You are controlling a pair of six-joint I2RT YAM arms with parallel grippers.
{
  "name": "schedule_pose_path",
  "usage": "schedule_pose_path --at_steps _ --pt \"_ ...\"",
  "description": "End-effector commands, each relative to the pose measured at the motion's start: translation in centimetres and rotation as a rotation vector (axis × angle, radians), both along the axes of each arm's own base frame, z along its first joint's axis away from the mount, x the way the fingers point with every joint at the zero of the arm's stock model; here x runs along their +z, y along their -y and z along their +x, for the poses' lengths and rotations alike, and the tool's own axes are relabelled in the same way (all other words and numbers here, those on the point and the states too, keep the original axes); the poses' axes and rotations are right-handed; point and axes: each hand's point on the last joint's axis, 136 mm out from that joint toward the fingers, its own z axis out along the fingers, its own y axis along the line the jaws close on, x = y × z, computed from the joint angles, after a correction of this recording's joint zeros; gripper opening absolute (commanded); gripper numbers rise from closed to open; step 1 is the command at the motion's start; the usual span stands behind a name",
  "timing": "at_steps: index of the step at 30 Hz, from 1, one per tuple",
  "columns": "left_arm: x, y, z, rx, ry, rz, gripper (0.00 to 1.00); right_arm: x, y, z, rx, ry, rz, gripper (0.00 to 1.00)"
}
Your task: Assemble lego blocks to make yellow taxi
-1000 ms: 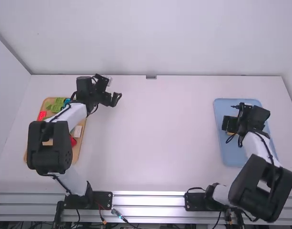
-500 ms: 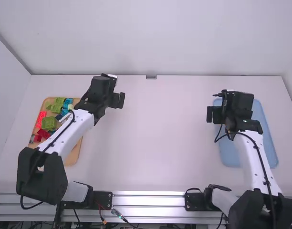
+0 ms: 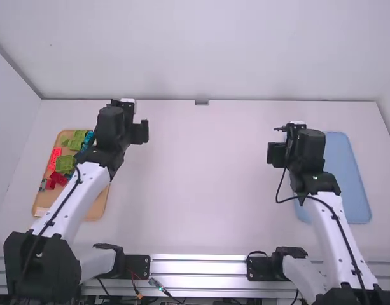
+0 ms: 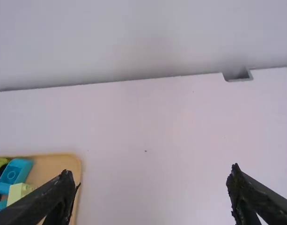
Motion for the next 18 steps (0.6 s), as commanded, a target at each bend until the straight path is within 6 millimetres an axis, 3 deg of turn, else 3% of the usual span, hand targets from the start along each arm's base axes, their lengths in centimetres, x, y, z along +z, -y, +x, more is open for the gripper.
schedule_pose_path --at_steps 1,5,13,18 --pt "1.2 -0.4 -0.8 -0.016 0.048 -0.038 0.80 0.0 0.2 -0.6 -0.041 0.027 0.035 0.79" --pt "1.4 -1.2 -1.9 0.002 0.089 -0.039 0.73 0.4 0.2 -1.2 -0.040 0.094 0.037 0.72" --pt "-0.6 -1.2 -5.8 0.002 0.089 -0.039 0.57 1.3 0.2 -2.8 -0.037 0.272 0.040 0.55" --pt "-2.4 -1.2 -8.2 0.002 0.089 -0.039 0.45 -0.9 0.2 -4.8 -0.037 0.273 0.040 0.43"
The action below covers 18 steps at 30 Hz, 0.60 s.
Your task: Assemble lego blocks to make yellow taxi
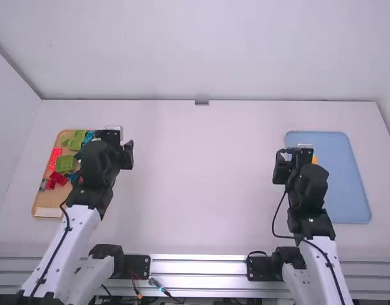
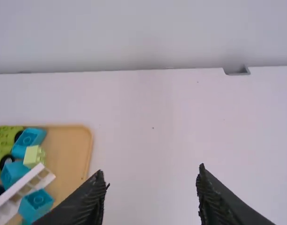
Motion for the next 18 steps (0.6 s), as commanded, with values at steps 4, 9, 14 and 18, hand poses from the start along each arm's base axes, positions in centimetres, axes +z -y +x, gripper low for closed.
schedule_pose_path --at_steps 4,9,14,18 --pt "-1.6 0.2 -2.4 -0.011 0.014 -0.004 0.36 -2.8 0.0 -1.9 -0.005 -0.008 0.005 0.34" --pt "-4.1 0.2 -4.7 -0.011 0.014 -0.004 0.24 -5.5 0.0 -3.4 -0.005 -0.008 0.005 0.22" --pt "-6.3 0.2 -6.2 -0.011 0.014 -0.004 0.14 -7.7 0.0 -4.4 -0.005 -0.008 0.005 0.13" --pt "-8.2 0.2 -7.3 -0.011 0.014 -0.004 0.05 -9.4 0.0 -5.0 -0.005 -0.008 0.005 0.06"
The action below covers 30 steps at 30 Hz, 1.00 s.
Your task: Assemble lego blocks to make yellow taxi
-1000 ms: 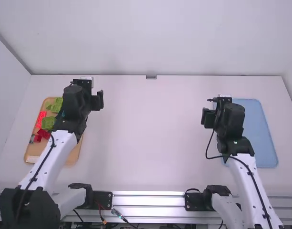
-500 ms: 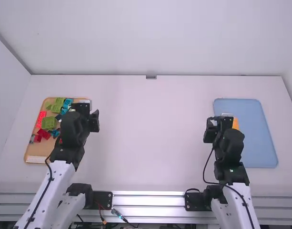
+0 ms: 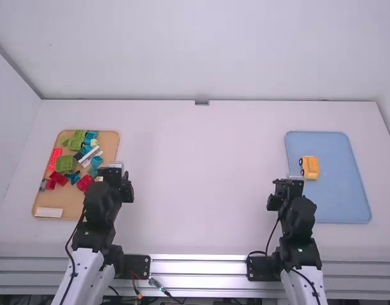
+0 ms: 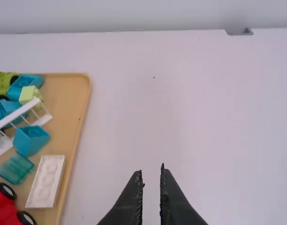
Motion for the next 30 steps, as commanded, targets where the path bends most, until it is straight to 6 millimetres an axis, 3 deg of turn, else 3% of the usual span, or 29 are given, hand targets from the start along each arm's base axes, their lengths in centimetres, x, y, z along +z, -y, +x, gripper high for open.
schedule_pose_path --at_steps 1,9,24,30 --pt "-1.0 0.2 -0.6 -0.011 0.006 -0.004 0.03 -1.1 0.0 -0.3 -0.003 0.001 0.002 0.05" --pt "-4.2 0.2 -1.9 -0.011 0.006 -0.004 0.00 1.1 0.0 -0.2 -0.003 0.106 0.002 0.00" --pt "0.3 0.2 -1.6 -0.011 0.209 -0.002 0.00 5.0 0.0 -0.4 -0.003 0.273 0.003 0.00" --pt "1.8 0.2 -1.7 -0.011 0.275 -0.002 0.00 5.1 0.0 -0.4 -0.003 0.279 0.003 0.00"
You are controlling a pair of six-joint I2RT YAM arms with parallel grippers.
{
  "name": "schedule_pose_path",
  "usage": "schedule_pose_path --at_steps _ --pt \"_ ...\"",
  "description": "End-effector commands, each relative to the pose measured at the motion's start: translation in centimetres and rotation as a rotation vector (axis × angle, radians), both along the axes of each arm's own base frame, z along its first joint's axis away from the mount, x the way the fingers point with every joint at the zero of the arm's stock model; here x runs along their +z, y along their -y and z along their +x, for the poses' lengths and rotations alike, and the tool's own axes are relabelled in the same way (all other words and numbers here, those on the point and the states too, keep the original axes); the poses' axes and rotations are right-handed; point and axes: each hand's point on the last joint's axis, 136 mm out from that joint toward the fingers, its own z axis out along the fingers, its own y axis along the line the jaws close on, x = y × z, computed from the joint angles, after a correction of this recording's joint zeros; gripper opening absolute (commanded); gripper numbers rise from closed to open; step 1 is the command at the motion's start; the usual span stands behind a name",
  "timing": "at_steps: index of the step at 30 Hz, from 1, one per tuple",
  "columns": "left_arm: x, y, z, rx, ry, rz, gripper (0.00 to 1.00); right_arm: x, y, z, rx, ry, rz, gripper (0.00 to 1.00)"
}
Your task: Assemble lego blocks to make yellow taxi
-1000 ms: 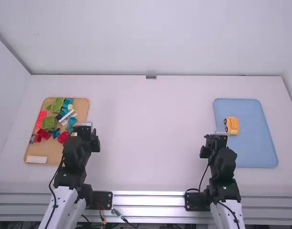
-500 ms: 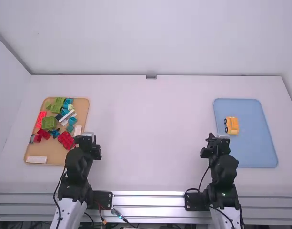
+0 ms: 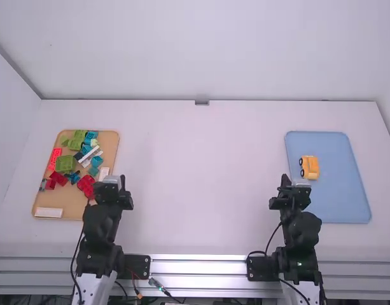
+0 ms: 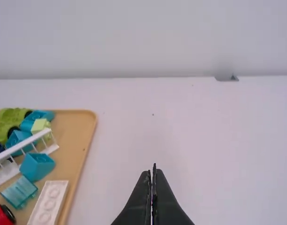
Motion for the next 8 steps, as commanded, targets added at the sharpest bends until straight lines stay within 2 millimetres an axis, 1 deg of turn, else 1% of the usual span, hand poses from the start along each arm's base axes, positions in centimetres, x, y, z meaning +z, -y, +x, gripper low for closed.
schedule_pose_path --at_steps 1,5,8 --pt "0.10 0.19 -0.08 -0.011 0.016 -0.001 0.00 -0.49 0.04 0.00 -0.003 -0.008 0.003 0.00" --pt "0.94 0.19 -0.19 -0.011 0.054 -0.001 0.00 -0.49 0.04 0.00 -0.003 -0.008 0.003 0.00" --pt "1.07 0.19 -0.21 -0.011 0.059 -0.001 0.00 -0.49 0.04 0.00 -0.003 -0.008 0.003 0.00"
